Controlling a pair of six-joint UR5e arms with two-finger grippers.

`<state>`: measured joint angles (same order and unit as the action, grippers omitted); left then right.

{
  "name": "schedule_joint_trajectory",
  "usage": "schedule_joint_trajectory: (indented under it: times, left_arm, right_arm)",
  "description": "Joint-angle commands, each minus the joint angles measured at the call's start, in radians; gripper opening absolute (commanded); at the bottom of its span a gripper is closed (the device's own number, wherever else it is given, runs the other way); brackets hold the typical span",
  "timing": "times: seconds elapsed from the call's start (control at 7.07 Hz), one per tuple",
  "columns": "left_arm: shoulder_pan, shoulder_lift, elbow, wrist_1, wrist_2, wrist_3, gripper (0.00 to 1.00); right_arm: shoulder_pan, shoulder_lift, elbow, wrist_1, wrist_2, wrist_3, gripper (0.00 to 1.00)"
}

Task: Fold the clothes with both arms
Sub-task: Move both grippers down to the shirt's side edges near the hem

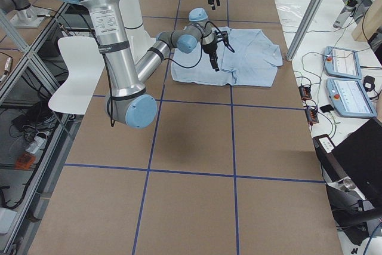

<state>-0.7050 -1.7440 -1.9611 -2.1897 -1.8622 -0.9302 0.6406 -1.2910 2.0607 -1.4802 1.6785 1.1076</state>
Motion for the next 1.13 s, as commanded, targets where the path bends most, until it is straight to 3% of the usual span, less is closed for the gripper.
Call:
schedule_joint_trajectory:
  times: [0.0, 0.14, 0.42, 0.57, 0.71, 0.99]
  left_arm:
    - [0.190, 0.093, -0.091, 0.002, 0.155, -0.239, 1.00]
    - [0.269, 0.118, -0.090, 0.007, 0.220, -0.328, 1.00]
    - [0.414, 0.152, -0.067, 0.013, 0.343, -0.468, 1.00]
    - [0.445, 0.153, -0.065, 0.033, 0.347, -0.495, 0.95]
    - [0.453, 0.143, -0.064, 0.097, 0.348, -0.502, 0.82]
    - [0.458, 0.135, -0.024, 0.104, 0.347, -0.499, 0.52]
  right_arm:
    - [-0.147, -0.115, 0.079, 0.122, -0.106, 0.211, 1.00]
    - [-0.204, -0.179, 0.081, 0.211, -0.158, 0.265, 1.00]
    - [-0.249, -0.206, 0.095, 0.221, -0.194, 0.298, 1.00]
    - [-0.251, -0.206, 0.095, 0.219, -0.197, 0.298, 1.00]
    - [-0.251, -0.211, 0.095, 0.219, -0.197, 0.298, 1.00]
    - [-0.253, -0.212, 0.095, 0.221, -0.197, 0.298, 1.00]
